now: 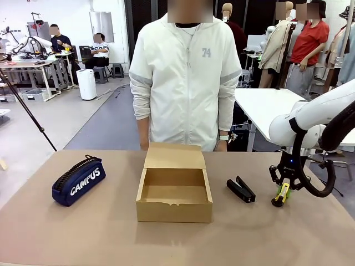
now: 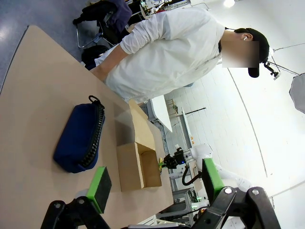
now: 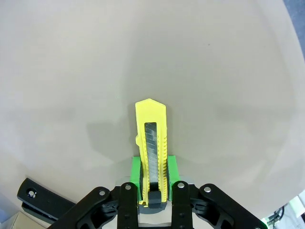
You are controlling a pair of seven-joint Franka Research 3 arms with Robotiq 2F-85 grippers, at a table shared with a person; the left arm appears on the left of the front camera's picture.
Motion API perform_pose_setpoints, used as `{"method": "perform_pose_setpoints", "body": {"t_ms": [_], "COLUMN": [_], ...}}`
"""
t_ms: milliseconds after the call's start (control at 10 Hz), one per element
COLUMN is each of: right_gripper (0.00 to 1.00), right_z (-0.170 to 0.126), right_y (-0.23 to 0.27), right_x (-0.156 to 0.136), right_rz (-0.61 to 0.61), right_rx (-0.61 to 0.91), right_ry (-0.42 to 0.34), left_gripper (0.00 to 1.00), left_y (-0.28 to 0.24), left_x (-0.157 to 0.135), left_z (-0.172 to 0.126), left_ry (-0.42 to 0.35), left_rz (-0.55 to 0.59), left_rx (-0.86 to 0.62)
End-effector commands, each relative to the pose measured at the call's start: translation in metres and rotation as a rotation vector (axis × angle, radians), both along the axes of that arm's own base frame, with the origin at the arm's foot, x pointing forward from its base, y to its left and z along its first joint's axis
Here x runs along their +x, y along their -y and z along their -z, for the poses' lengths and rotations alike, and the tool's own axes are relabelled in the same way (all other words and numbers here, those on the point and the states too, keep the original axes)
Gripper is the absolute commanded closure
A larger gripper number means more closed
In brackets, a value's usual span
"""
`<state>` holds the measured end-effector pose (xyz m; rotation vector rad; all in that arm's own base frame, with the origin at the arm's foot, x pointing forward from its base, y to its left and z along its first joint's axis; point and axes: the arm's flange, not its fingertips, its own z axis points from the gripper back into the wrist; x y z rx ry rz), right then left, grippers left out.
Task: Pack the items into the box.
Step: Pick up the item indicated by the person and place it inside the Mailer Box.
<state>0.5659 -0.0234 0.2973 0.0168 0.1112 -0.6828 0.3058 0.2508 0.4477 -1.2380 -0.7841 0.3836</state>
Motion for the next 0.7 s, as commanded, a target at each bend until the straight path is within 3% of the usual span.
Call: {"method": "perform_pose_setpoints", "body": {"t_ms": [0,100,400,600], "right_gripper": [1.00,1.00,1.00,1.00], "right_z": [0.000,-0.014,-0.111,-0.146], "right_y": [0.003,0.004,0.013,0.020], "right_x": [0.002,0.002,-0.014,-0.030], "right_rz": [-0.037,-0.057,-0.248,-0.276], "right_rx": [-0.031,-0.036,-0.013,-0.021], "right_ry": [-0.035,-0.034,-0.059,-0.011], "left_gripper": [0.00,0.00,0.00,0.00], "left_y": [0.000,0.000,0.000,0.000], "left_x": [0.001,0.001,0.001,0.001], "left_z": [-0.003,-0.003,-0.003,-0.003], "left_ry": [0.011,0.011,0.011,0.011], "left_rz": [-0.002,-0.002,-0.002,-0.002], "left_rx": [-0.016,-0.016,-0.016,-0.016]}}
